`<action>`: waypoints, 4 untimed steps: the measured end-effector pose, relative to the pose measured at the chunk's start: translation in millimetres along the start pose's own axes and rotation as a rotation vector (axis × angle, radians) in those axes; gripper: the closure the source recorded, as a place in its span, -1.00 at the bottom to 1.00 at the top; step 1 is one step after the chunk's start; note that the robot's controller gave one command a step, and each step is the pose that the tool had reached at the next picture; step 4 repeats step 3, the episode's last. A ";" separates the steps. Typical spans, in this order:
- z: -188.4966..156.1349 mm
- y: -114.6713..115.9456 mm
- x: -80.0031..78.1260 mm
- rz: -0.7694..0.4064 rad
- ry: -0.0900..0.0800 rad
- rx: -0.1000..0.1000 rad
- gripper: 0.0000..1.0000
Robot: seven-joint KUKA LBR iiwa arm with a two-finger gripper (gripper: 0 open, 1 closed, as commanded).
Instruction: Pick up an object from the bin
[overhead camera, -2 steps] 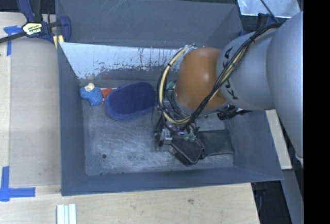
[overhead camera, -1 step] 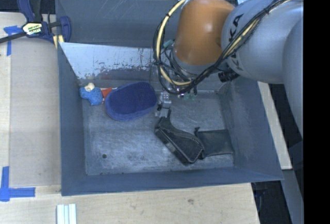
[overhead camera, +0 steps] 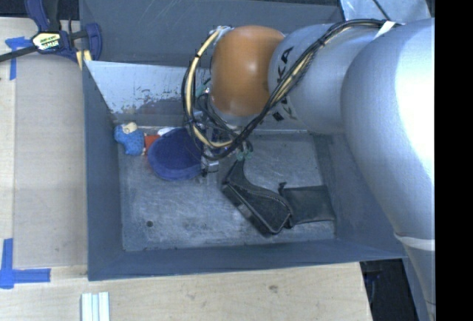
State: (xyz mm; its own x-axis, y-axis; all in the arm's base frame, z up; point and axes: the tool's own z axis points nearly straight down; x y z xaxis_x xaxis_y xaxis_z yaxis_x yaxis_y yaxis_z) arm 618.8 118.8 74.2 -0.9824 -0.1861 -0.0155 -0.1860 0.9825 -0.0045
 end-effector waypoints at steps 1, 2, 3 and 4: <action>-3.8 -0.3 -2.3 0.002 -0.007 -0.001 1.00; -93.8 2.0 32.2 -0.022 0.005 -0.004 1.00; -279.2 -11.1 6.6 0.017 0.001 -0.004 1.00; -279.2 -11.1 6.6 0.017 0.001 -0.004 1.00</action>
Offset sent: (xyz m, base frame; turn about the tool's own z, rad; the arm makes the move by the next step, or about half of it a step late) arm 0.0000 0.0000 0.0000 0.0000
